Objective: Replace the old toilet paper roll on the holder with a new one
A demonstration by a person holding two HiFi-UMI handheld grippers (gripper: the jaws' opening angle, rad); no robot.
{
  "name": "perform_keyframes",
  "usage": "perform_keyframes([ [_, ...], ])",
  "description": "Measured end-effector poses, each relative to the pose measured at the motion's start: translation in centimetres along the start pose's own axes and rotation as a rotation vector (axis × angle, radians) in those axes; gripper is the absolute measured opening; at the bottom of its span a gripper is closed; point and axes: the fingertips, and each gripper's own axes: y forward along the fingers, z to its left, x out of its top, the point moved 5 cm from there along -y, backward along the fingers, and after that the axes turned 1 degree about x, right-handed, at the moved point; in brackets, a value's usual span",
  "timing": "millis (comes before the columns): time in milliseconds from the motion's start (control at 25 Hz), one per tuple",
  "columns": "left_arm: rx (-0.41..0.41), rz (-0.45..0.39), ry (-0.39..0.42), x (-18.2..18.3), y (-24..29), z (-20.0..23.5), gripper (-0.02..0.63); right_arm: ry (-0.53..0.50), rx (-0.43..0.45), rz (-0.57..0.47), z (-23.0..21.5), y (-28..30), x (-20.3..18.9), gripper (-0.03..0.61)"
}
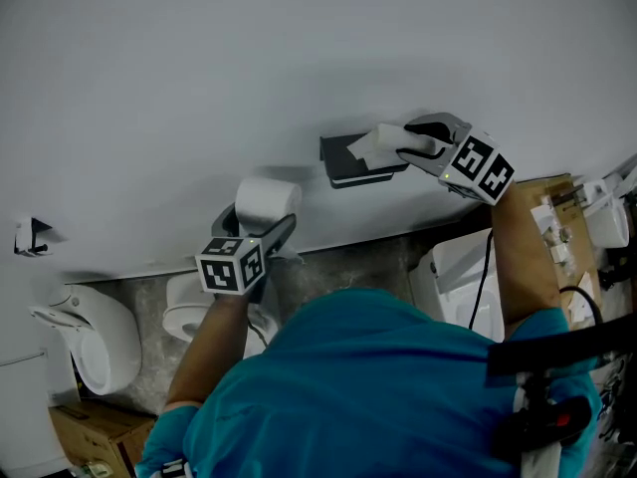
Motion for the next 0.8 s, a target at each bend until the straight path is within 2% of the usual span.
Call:
perform_keyframes([
  [360,-0.015,-0.002,0.006,0.5,1.1,-0.5,0.518,0.050,-0.108,-0.039,-0.4,-5.1,-2.3,0.175],
  [800,-0.029,-0.013,0.012,0.8,1.2,-0.9,0.518,0.114,-0.198,0.039,-0.2,-10.3,-7.4,0.175],
])
